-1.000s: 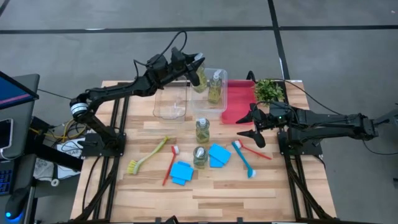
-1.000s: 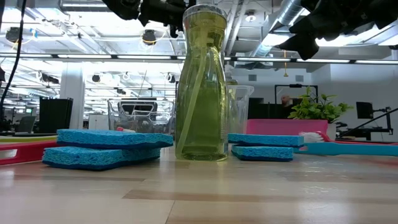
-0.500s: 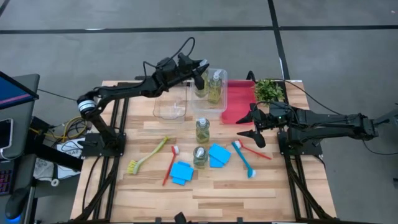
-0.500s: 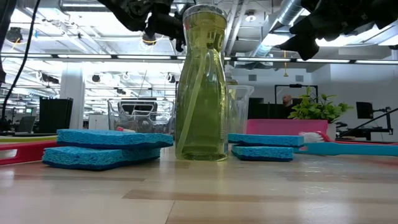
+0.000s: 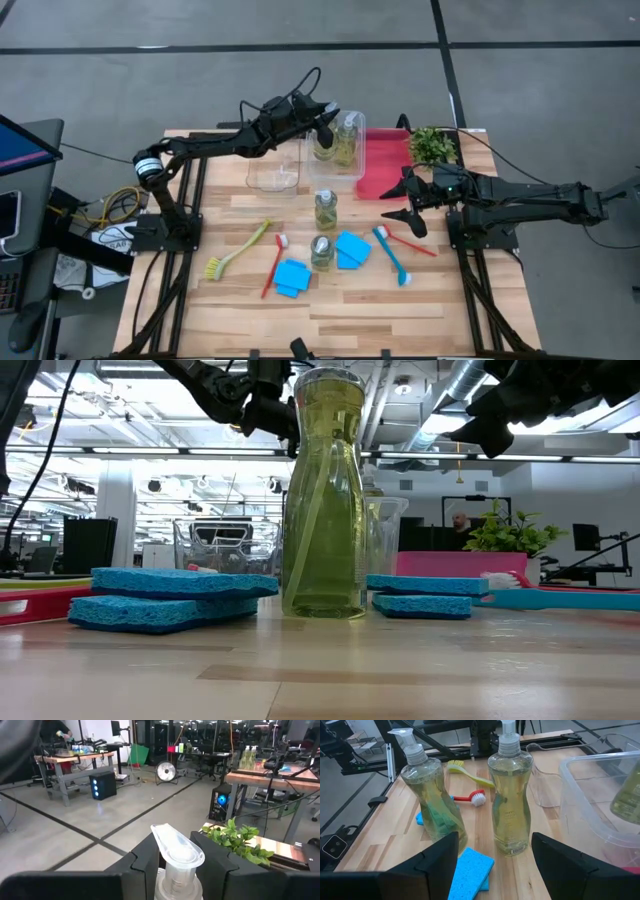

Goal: Pick & Place Kitchen Sink Supplies
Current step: Put the green dish soap into the white bin

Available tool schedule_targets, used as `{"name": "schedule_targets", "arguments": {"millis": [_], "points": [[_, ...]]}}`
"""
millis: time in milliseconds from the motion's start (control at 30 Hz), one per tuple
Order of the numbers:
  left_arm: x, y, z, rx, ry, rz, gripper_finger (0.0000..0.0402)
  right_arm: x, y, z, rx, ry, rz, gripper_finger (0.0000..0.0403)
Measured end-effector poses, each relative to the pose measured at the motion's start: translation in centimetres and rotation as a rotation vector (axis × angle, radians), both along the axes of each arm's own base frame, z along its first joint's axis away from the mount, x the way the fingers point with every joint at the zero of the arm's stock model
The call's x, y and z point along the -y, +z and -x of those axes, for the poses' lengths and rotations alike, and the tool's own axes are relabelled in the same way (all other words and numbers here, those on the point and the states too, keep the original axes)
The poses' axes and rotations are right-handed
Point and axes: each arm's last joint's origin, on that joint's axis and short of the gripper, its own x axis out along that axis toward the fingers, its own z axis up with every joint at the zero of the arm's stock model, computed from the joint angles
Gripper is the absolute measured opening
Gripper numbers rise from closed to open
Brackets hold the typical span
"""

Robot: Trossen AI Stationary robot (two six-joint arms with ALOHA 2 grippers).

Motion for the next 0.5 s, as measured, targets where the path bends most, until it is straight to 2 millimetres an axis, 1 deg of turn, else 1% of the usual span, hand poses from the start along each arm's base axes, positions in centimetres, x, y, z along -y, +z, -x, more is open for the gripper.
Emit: {"name": "schedule_targets", "arguments": {"millis": [200, 433, 500], "points": [[0.0, -1.4, -0.1, -0.066, 0.0, 0.032, 0.0104, 0.0, -0.2, 0.0, -0.019, 0.0, -0.003, 0.0244], [0.1, -2.9, 0.3, -0.097, 0.015, 0.047, 0.0104, 0.0, -0.2, 0.0, -0.019, 0.001, -0.003, 0.0244], [0.1, -3.0, 0.3, -0.099, 0.016, 0.047, 0.0104, 0.0, -0.2, 0.0, -0.019, 0.001, -0.003, 0.0244]]}}
